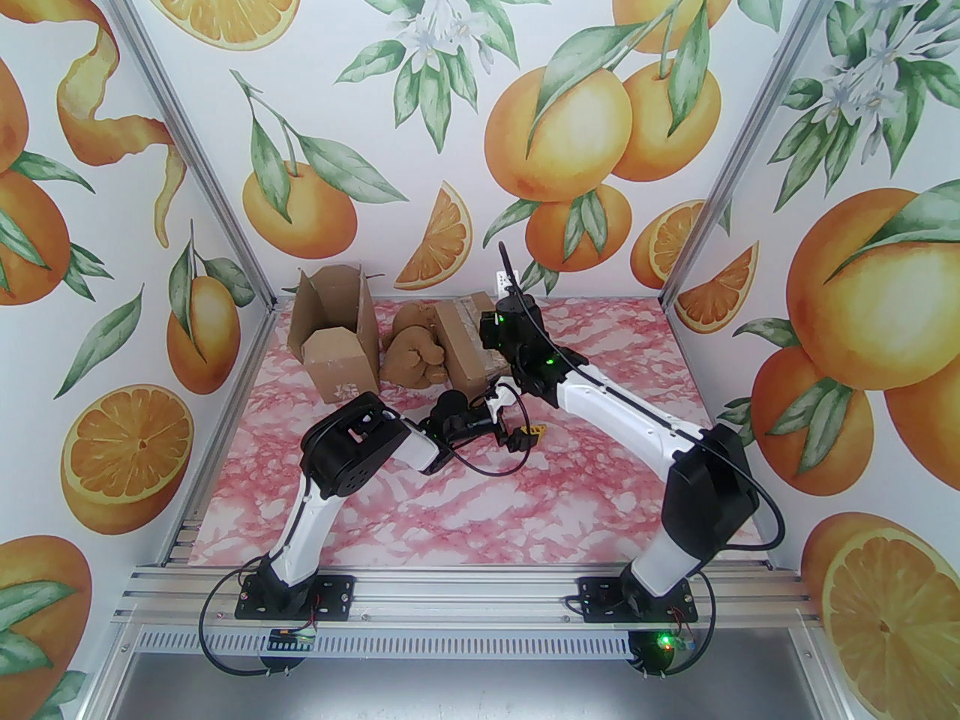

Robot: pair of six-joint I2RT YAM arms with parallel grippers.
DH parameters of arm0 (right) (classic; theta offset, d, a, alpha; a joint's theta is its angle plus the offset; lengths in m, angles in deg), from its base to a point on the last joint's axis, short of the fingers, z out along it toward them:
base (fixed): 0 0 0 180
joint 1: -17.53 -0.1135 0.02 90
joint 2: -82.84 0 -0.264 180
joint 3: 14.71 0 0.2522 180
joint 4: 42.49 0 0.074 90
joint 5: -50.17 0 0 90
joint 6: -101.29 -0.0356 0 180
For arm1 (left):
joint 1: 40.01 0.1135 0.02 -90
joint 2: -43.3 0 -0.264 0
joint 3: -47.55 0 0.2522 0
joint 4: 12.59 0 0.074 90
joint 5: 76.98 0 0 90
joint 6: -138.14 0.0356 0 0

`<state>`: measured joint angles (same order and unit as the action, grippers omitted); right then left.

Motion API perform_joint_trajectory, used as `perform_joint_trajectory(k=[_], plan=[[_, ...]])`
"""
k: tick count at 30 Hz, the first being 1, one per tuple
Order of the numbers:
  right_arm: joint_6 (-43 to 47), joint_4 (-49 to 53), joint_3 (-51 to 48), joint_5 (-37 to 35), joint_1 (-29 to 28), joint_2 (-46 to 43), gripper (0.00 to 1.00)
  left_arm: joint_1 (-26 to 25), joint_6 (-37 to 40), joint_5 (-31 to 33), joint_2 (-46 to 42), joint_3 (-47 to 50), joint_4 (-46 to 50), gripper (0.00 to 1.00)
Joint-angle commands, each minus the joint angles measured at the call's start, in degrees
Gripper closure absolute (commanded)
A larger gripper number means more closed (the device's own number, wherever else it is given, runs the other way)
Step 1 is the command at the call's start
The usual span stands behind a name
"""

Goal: Unpack the express box

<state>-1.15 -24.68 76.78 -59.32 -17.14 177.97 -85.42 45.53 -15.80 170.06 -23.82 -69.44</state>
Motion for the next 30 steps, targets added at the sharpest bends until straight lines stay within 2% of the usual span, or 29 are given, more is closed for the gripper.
perform_joint_trajectory(k=[1,30], plan=[[-0.8,-0.2,-1.1,0.2,-0.2,-2.6,1.0,0.9,-0.3,0.1,0.6,-1.7,-0.2,0.03],[-3.1,-4.6,-4.3,3.8,-0.5,-2.7,1.0,0.8,-1.2,-0.1,1.3,-2.1,-0.1,0.03]])
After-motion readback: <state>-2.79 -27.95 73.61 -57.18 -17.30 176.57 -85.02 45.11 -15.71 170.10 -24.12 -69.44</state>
